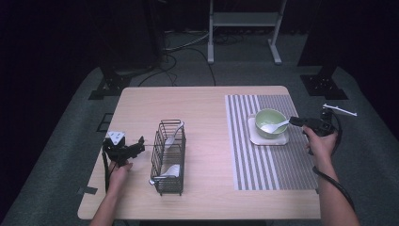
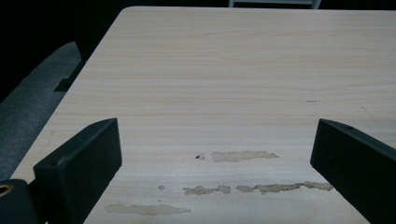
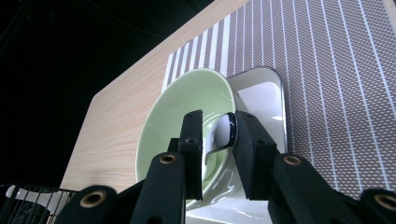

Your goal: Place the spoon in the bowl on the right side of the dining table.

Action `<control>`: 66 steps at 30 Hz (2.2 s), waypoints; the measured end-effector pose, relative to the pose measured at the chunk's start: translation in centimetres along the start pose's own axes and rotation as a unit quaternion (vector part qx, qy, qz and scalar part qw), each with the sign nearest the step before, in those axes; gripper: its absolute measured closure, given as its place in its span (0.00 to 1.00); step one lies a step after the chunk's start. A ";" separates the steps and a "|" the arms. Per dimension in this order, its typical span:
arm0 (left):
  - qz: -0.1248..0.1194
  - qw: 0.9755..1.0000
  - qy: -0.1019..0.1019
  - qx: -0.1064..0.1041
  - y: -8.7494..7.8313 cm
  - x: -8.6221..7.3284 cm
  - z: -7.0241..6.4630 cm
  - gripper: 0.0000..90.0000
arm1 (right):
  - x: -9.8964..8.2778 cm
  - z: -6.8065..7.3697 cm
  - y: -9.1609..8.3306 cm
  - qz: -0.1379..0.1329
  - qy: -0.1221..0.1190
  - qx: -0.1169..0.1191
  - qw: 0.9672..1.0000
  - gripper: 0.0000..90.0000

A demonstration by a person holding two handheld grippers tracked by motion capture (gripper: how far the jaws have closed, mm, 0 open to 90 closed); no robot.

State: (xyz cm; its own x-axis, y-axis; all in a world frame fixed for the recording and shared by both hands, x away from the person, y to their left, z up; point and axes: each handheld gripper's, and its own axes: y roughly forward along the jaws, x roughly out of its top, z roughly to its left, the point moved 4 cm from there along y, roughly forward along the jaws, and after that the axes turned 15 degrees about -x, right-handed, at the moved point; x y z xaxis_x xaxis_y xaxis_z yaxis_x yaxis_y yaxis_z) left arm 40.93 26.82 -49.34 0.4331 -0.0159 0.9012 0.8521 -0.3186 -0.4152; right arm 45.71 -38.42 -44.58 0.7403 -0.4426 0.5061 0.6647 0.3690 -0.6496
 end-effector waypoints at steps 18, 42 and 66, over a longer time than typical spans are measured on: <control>0.000 1.000 0.001 0.000 0.0 0.0 0.0 0.01 | -0.7 -0.9 -0.1 0.000 0.004 -0.002 1.000 0.78; 0.001 1.000 0.001 -0.002 0.0 0.0 -0.1 0.01 | -3.1 -0.9 -0.2 0.018 -0.018 0.015 1.000 0.73; 0.001 1.000 0.000 -0.001 0.0 0.0 -0.1 0.01 | -6.1 -0.3 -1.4 0.033 -0.056 0.026 0.998 0.63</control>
State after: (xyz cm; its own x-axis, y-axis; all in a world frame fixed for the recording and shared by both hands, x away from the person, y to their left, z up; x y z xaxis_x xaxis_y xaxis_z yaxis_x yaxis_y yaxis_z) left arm 40.89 26.72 -49.33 0.4349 -0.0174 0.9003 0.8506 -0.3202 -0.4171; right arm 40.22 -36.49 -46.90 0.7869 -0.3224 0.5262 0.6168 0.4371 -0.6546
